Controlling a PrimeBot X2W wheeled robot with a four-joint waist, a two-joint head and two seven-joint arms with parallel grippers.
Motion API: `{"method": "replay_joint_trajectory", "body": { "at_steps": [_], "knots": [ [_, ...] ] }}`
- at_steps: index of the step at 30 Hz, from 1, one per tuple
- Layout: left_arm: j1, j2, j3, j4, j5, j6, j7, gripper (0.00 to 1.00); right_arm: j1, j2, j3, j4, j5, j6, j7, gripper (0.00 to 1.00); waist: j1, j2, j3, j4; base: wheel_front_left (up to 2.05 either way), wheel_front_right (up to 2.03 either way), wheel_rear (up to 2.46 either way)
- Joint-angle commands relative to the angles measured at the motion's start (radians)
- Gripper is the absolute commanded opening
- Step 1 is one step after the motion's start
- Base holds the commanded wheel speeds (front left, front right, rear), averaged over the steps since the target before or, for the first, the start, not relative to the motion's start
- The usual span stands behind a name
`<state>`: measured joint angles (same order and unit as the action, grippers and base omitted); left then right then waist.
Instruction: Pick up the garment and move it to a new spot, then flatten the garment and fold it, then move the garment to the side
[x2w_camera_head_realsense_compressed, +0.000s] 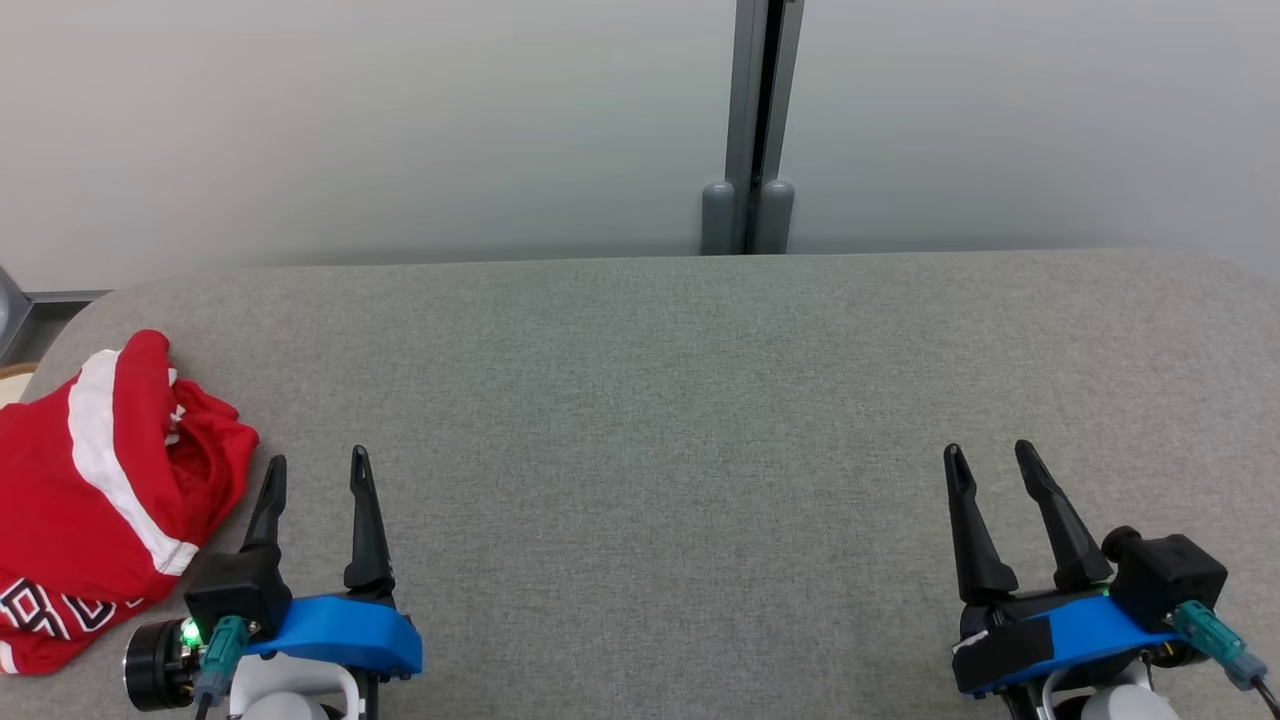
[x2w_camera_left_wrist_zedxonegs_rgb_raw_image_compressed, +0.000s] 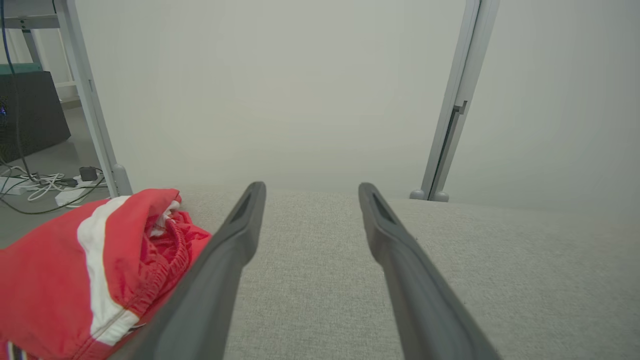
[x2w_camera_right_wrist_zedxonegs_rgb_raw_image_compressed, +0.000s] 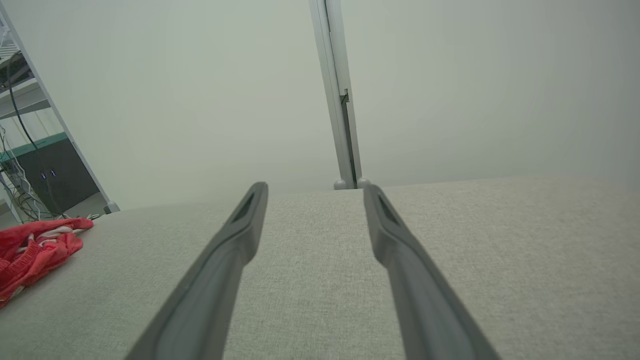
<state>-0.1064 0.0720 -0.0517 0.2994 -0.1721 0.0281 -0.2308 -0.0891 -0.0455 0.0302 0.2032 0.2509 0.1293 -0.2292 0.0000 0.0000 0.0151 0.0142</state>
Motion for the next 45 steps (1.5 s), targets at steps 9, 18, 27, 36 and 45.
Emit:
{"method": "replay_joint_trajectory", "body": {
  "at_steps": [9, 18, 27, 36, 45],
  "knots": [
    [-0.024, 0.008, -0.012, 0.052, 0.070, 0.013, -0.021, 1.00, -0.011, -0.007, -0.008, 0.029, -0.103, 0.002, -0.023, 1.00, 0.0000, 0.0000, -0.008, 0.003, 0.00, 0.00, 0.00],
    [-0.034, 0.010, -0.021, 0.084, 0.128, 0.024, -0.037, 1.00, -0.016, -0.008, -0.019, 0.054, -0.177, 0.002, -0.039, 1.00, 0.0000, 0.0000, -0.011, 0.007, 0.00, 0.00, 0.00],
    [-0.037, 0.012, -0.016, 0.103, 0.107, 0.024, -0.036, 1.00, -0.023, -0.007, -0.032, 0.072, -0.168, 0.002, -0.038, 1.00, 0.0000, 0.0000, -0.013, 0.006, 0.00, 0.00, 0.00],
    [-0.037, 0.014, -0.013, 0.113, 0.094, 0.023, -0.035, 1.00, -0.029, -0.007, -0.036, 0.088, -0.132, 0.002, -0.038, 1.00, 0.0000, 0.0000, -0.015, 0.005, 0.00, 0.00, 0.00],
    [-0.042, 0.019, -0.016, 0.117, 0.087, 0.032, -0.035, 1.00, -0.029, -0.007, -0.036, 0.094, -0.122, 0.002, -0.037, 1.00, 0.0000, 0.0000, -0.014, 0.010, 0.00, 0.00, 0.00]
  ]
}}
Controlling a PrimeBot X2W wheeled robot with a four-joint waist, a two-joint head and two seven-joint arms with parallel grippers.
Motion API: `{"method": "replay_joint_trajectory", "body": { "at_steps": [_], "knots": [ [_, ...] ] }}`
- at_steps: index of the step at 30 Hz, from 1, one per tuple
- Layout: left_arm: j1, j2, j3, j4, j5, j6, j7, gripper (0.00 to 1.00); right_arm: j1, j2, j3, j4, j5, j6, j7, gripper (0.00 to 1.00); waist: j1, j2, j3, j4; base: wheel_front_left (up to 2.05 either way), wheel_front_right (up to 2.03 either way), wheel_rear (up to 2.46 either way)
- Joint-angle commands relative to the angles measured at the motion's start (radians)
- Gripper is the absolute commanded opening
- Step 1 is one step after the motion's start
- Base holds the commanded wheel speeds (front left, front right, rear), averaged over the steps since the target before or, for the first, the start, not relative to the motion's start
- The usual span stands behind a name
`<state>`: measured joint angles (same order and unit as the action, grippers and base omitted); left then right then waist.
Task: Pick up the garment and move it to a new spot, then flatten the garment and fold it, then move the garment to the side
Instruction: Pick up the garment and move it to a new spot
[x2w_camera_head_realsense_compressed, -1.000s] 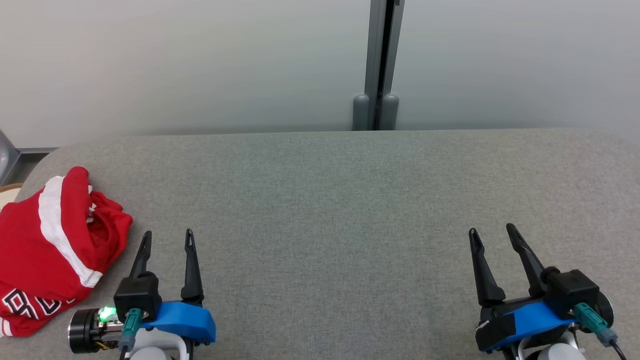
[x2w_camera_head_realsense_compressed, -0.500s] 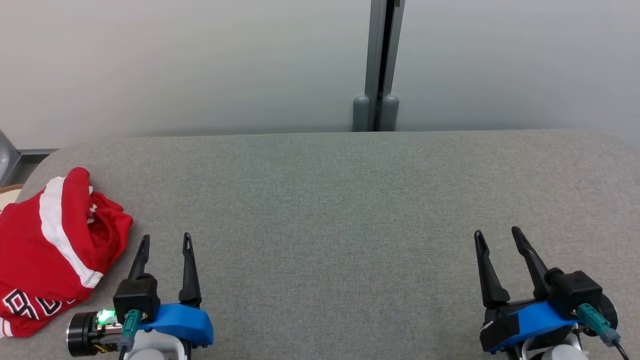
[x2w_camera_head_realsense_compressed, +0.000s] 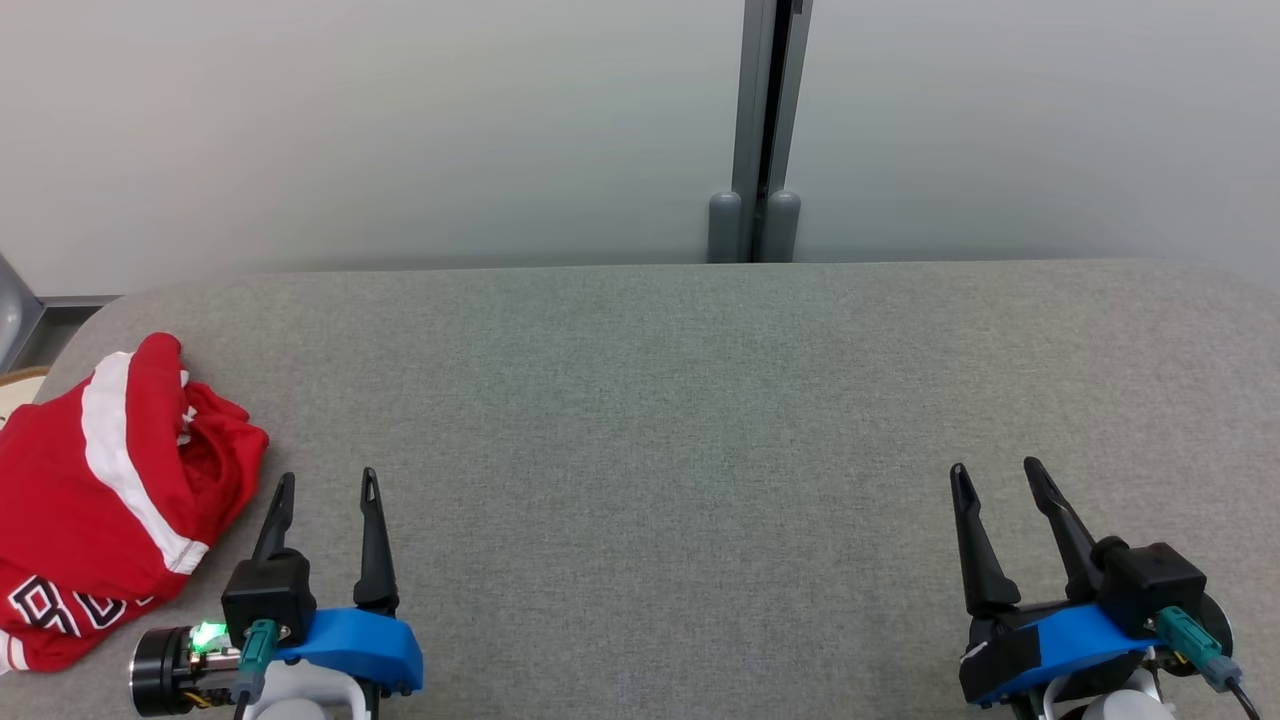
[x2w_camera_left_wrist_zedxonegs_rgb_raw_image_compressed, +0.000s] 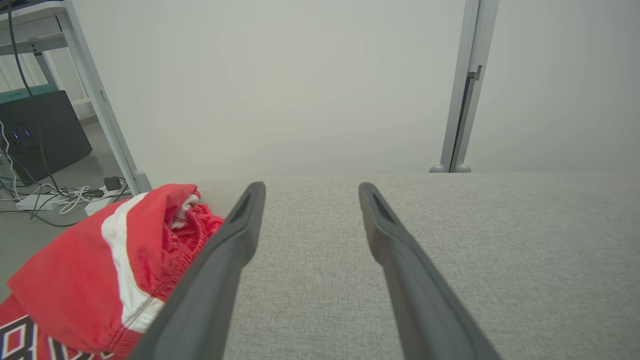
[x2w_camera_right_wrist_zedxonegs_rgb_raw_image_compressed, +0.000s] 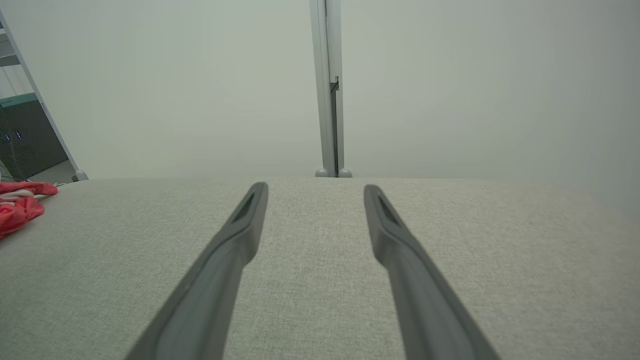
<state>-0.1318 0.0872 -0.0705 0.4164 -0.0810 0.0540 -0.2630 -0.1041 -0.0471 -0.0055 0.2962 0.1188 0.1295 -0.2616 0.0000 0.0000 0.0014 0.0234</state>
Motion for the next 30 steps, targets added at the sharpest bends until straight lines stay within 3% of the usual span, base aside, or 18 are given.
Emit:
{"method": "replay_joint_trajectory", "body": {
  "at_steps": [1, 12, 30],
  "knots": [
    [-0.016, 0.005, 0.003, -0.001, -0.005, 0.006, -0.003, 1.00, -0.014, -0.006, 0.001, 0.001, 0.011, 0.002, -0.005, 1.00, 0.0000, 0.0000, 0.000, 0.001, 0.00, 0.00, 0.00],
    [-0.030, 0.021, 0.010, -0.017, -0.007, 0.019, -0.003, 1.00, -0.022, -0.006, 0.006, -0.013, 0.003, 0.002, -0.005, 1.00, 0.0000, 0.0000, 0.016, 0.053, 0.00, 0.00, 0.00],
    [-0.021, 0.047, 0.028, -0.040, -0.024, 0.031, -0.003, 1.00, -0.007, -0.005, 0.011, -0.021, 0.008, 0.001, -0.005, 1.00, 0.0000, 0.0000, 0.025, 0.268, 0.00, 0.00, 0.00]
  ]
}}
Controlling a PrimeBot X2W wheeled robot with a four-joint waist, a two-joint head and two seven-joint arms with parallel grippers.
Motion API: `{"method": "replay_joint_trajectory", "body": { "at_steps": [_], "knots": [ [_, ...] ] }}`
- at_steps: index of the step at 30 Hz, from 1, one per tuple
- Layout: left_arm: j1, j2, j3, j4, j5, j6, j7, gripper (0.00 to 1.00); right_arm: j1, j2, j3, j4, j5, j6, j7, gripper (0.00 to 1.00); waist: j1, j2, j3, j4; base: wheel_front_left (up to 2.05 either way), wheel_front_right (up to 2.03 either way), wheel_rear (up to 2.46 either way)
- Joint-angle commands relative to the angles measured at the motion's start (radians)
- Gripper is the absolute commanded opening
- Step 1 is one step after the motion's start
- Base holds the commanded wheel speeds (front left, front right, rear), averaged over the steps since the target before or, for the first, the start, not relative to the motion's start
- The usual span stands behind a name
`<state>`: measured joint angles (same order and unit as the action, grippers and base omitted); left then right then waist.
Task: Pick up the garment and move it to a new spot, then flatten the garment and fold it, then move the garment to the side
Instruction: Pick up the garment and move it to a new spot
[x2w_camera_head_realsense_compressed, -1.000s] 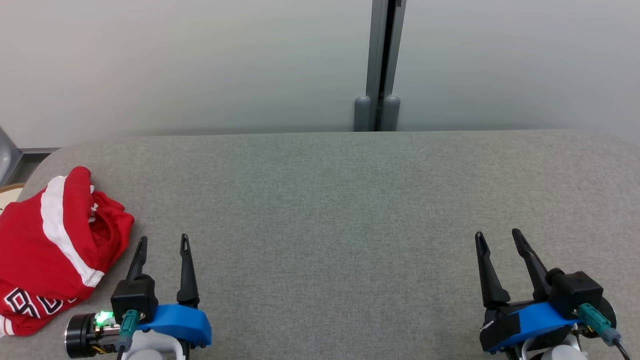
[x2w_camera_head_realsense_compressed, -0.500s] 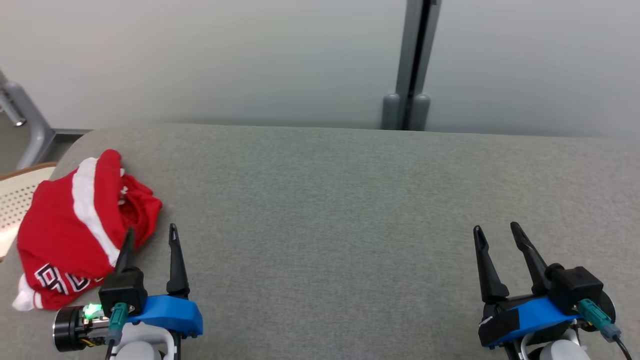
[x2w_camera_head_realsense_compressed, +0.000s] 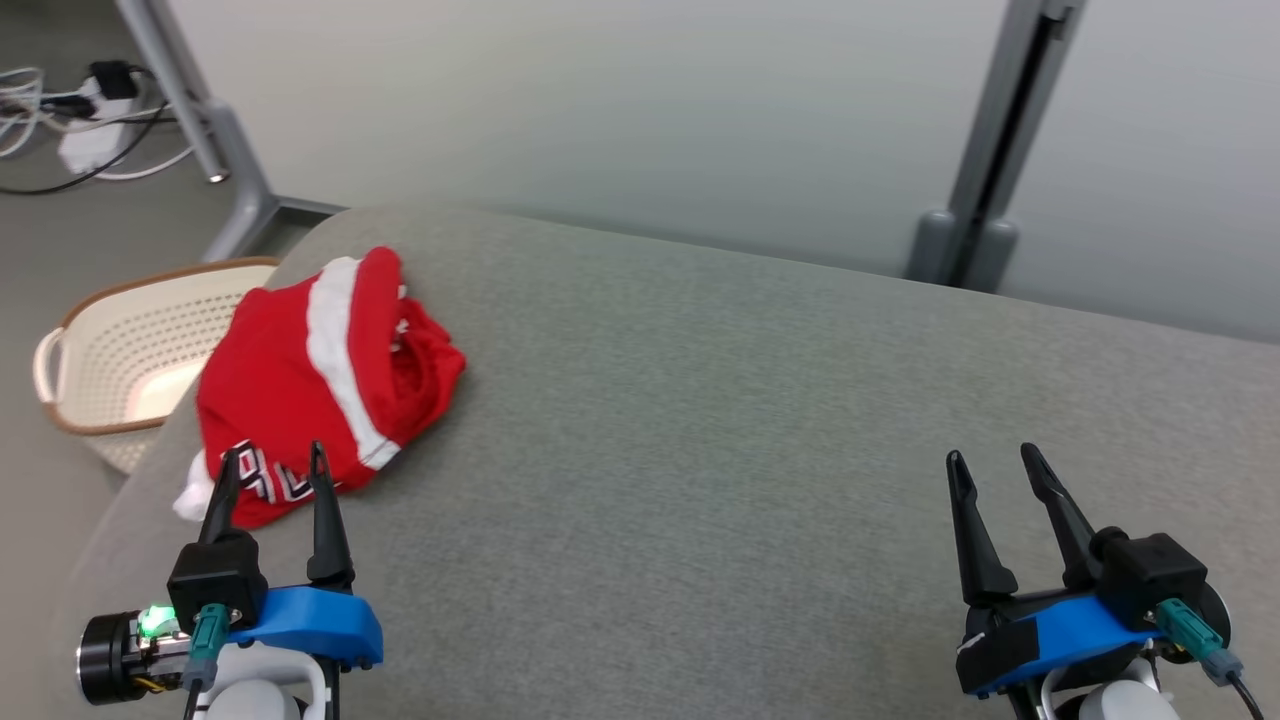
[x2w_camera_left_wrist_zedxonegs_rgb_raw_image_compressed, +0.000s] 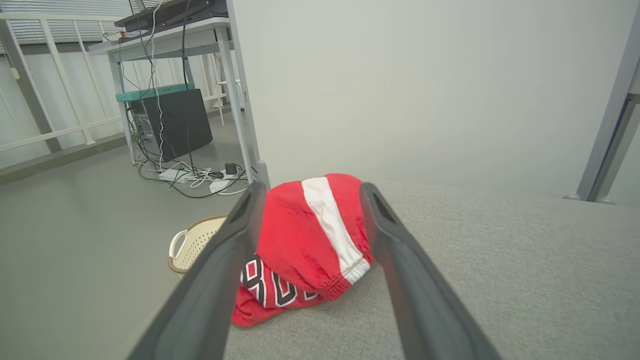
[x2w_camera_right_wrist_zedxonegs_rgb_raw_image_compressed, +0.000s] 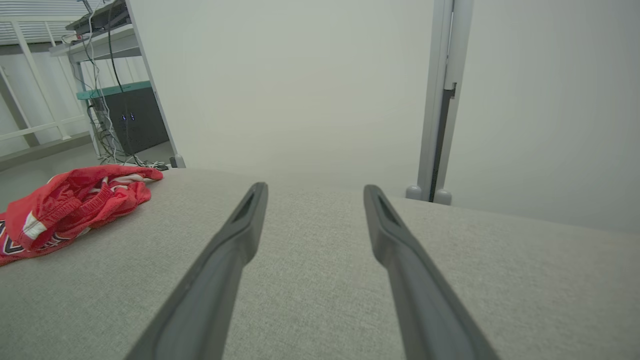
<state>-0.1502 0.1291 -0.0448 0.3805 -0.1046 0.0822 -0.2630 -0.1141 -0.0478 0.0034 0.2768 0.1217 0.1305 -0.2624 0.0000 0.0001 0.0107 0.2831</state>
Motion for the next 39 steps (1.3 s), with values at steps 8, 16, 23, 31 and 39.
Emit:
{"method": "replay_joint_trajectory", "body": {
  "at_steps": [8, 16, 23, 31, 39],
  "knots": [
    [0.005, 0.008, 0.004, -0.006, -0.011, 0.002, -0.003, 1.00, 0.006, -0.005, 0.000, -0.003, -0.003, 0.000, -0.004, 1.00, 0.0000, -0.0001, 0.018, 0.117, 0.00, 0.00, 0.00],
    [0.018, 0.011, 0.012, -0.009, -0.019, 0.003, -0.003, 1.00, 0.008, -0.005, 0.007, 0.006, 0.000, 0.000, -0.004, 1.00, 0.0000, -0.0001, 0.011, 0.163, 0.00, 0.00, 0.00],
    [0.002, 0.021, 0.023, -0.018, -0.029, 0.004, -0.003, 1.00, -0.003, -0.005, 0.024, 0.010, 0.001, 0.000, -0.004, 1.00, 0.0000, -0.0001, 0.014, 0.143, 0.00, 0.00, 0.00],
    [-0.148, 0.074, 0.054, -0.024, -0.061, -0.035, -0.002, 1.00, -0.033, -0.005, 0.021, -0.003, -0.041, 0.000, -0.004, 1.00, 0.0000, -0.0001, 0.063, 0.075, 0.00, 0.00, 0.00],
    [-0.357, 0.149, 0.098, 0.022, -0.110, -0.071, 0.031, 1.00, -0.073, -0.004, 0.003, -0.031, -0.096, 0.000, -0.004, 1.00, 0.0000, -0.0001, 0.174, -0.026, 0.00, 0.00, 0.00]
  ]
}}
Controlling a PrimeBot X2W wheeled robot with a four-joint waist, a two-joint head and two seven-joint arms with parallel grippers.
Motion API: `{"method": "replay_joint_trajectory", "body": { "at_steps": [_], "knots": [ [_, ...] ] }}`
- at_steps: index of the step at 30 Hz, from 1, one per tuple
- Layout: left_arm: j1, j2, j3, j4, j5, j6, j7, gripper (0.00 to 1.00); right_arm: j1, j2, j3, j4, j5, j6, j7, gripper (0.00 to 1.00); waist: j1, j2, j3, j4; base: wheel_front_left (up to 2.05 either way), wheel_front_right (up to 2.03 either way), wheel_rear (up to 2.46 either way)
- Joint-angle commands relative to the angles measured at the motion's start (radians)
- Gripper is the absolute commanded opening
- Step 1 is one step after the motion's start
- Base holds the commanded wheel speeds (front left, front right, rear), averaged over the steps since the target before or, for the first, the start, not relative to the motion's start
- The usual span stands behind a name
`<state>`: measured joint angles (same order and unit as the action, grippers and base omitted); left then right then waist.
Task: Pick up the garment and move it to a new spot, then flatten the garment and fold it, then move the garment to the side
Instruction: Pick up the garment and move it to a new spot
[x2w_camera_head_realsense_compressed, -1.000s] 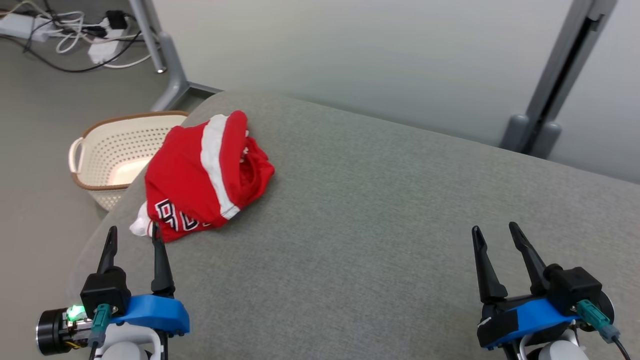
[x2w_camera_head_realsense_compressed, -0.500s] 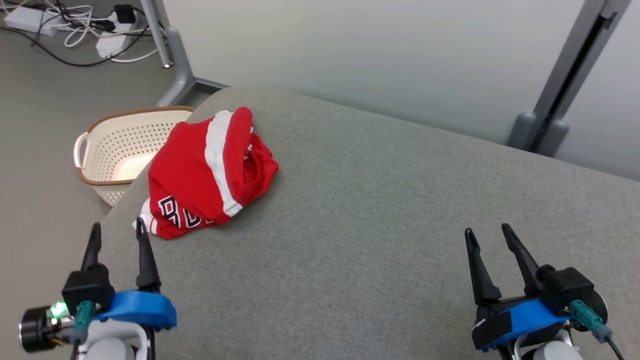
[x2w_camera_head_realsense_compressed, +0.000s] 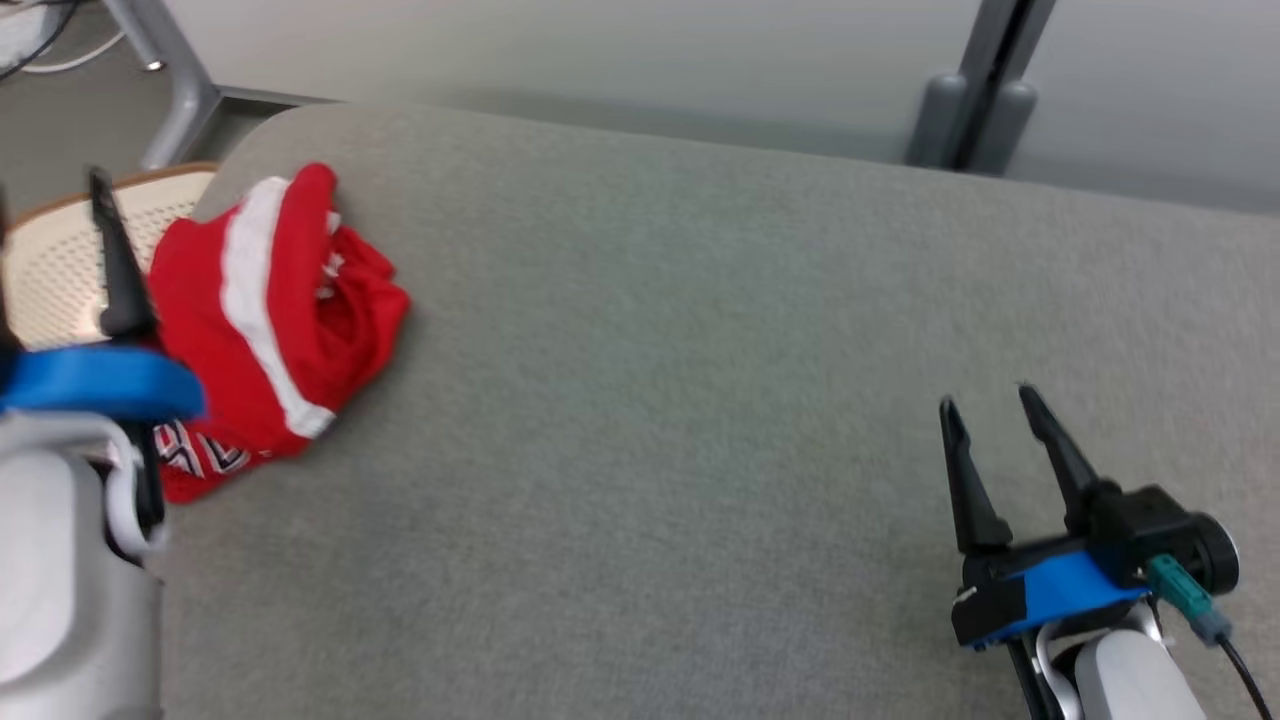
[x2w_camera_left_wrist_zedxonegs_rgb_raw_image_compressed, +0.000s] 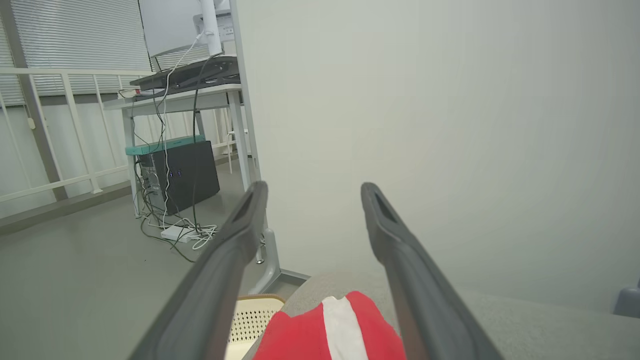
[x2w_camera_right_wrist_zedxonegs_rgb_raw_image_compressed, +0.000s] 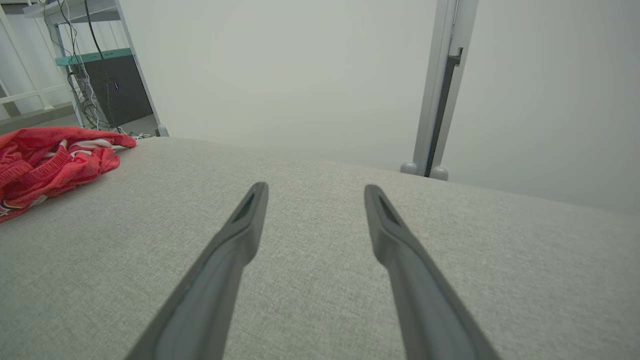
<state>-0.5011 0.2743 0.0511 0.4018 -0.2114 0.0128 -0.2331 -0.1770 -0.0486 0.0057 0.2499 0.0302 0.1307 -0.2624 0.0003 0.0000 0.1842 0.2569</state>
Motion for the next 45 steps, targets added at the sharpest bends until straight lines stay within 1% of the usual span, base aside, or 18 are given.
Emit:
{"method": "replay_joint_trajectory", "body": {
  "at_steps": [1, 6, 11, 17, 19, 22, 25, 26, 28, 29, 33, 34, 38, 40, 45],
  "knots": [
    [-0.030, 0.013, 0.008, 0.014, -0.008, -0.006, 0.007, 1.00, -0.017, -0.003, -0.001, -0.007, -0.012, 0.000, -0.004, 1.00, -0.0003, 0.0000, 0.018, -0.016, 0.00, 0.00, 0.00],
    [-0.132, 0.064, 0.021, 0.104, -0.027, -0.024, 0.058, 1.00, -0.048, -0.003, -0.017, -0.035, -0.038, 0.000, -0.003, 1.00, -0.0003, 0.0000, 0.102, -0.080, 0.00, 0.00, 0.00],
    [-0.209, 0.077, 0.011, 0.220, -0.040, -0.036, 0.113, 1.00, -0.066, -0.004, -0.034, -0.065, -0.057, 0.000, -0.002, 1.00, -0.0003, 0.0000, 0.174, -0.114, 0.00, 0.00, 0.00],
    [-0.238, 0.051, -0.015, 0.401, -0.062, -0.063, 0.189, 1.00, -0.077, -0.003, -0.045, -0.088, -0.064, 0.000, -0.002, 1.00, -0.0003, 0.0000, 0.214, -0.124, 0.00, 0.00, 0.00],
    [-0.239, 0.045, -0.020, 0.455, -0.068, -0.064, 0.213, 1.00, -0.082, -0.004, -0.047, -0.088, -0.064, 0.000, -0.002, 1.00, -0.0003, 0.0000, 0.218, -0.122, 0.00, 0.00, 0.00],
    [-0.244, 0.037, -0.029, 0.527, -0.079, -0.079, 0.249, 1.00, -0.088, -0.003, -0.046, -0.089, -0.063, 0.000, -0.002, 1.00, -0.0003, 0.0000, 0.217, -0.116, 0.00, 0.00, 0.00],
    [-0.247, 0.032, -0.041, 0.578, -0.082, -0.090, 0.260, 1.00, -0.086, -0.004, -0.039, -0.085, -0.063, 0.000, -0.002, 1.00, -0.0003, 0.0000, 0.210, -0.109, 0.00, 0.00, 0.00],
    [-0.252, 0.030, -0.041, 0.593, -0.089, -0.093, 0.259, 0.85, -0.086, -0.004, -0.037, -0.083, -0.062, 0.000, -0.002, 1.00, -0.0003, 0.0000, 0.208, -0.107, 0.00, 0.00, 0.00],
    [-0.253, 0.031, -0.044, 0.606, -0.088, -0.098, 0.255, 0.85, -0.086, -0.004, -0.034, -0.082, -0.061, 0.000, -0.002, 1.00, -0.0003, 0.0000, 0.203, -0.106, 0.00, 0.00, 0.00],
    [-0.258, 0.034, -0.046, 0.617, -0.090, -0.100, 0.247, 0.00, -0.085, -0.004, -0.030, -0.081, -0.059, 0.000, -0.002, 1.00, -0.0003, 0.0000, 0.198, -0.105, 0.00, 0.00, 0.00],
    [-0.272, 0.046, -0.053, 0.641, -0.088, -0.108, 0.192, 0.00, -0.076, -0.003, -0.023, -0.066, -0.048, 0.000, -0.003, 1.00, -0.0003, 0.0000, 0.165, -0.105, 0.00, 0.00, 0.00],
    [-0.281, 0.053, -0.055, 0.640, -0.083, -0.109, 0.151, 0.00, -0.071, -0.004, -0.020, -0.057, -0.041, 0.000, -0.003, 1.00, -0.0003, 0.0000, 0.142, -0.107, 0.00, 0.00, 0.00],
    [-0.303, 0.071, -0.065, 0.619, -0.067, -0.100, 0.069, 0.00, -0.062, -0.004, -0.011, -0.039, -0.020, 0.000, -0.003, 1.00, -0.0003, 0.0000, 0.093, -0.116, 0.00, 0.00, 0.00],
    [-0.318, 0.082, -0.070, 0.600, -0.063, -0.103, 0.034, 0.00, -0.061, -0.004, -0.007, -0.032, -0.008, 0.000, -0.004, 1.00, -0.0003, 0.0000, 0.070, -0.124, 0.00, 0.00, 0.00],
    [-0.345, 0.093, -0.087, 0.537, -0.043, -0.102, -0.004, 0.00, -0.043, -0.004, 0.000, -0.030, 0.019, 0.000, -0.004, 1.00, -0.0003, 0.0000, 0.027, -0.147, 0.00, 0.00, 0.00]
  ]
}}
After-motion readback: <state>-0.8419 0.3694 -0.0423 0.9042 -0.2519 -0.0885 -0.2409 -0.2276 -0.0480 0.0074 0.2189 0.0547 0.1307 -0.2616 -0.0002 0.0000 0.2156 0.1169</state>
